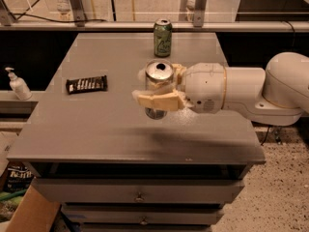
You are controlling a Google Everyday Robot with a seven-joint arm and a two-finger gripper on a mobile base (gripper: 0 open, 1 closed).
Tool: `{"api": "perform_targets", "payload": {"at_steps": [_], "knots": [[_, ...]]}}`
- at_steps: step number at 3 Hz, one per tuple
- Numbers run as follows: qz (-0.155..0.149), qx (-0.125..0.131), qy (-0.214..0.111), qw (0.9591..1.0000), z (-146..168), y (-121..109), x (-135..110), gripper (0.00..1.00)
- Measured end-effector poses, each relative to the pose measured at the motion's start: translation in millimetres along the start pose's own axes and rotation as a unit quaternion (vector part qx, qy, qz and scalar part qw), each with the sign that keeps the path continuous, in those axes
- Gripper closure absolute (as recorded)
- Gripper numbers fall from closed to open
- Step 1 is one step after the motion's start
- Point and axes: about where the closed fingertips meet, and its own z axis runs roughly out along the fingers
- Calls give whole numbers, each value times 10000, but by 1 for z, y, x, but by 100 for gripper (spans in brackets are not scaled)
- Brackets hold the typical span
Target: Move redbull can near rxbar chocolate
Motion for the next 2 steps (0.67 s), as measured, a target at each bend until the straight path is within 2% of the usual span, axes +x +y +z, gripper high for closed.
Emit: {"api": "perform_targets", "payload": {"at_steps": [1,2], "knots": [[-12,7,-18,10000,-1,0,-1,100],[-155,11,73,9999,24,-8,7,100]]}}
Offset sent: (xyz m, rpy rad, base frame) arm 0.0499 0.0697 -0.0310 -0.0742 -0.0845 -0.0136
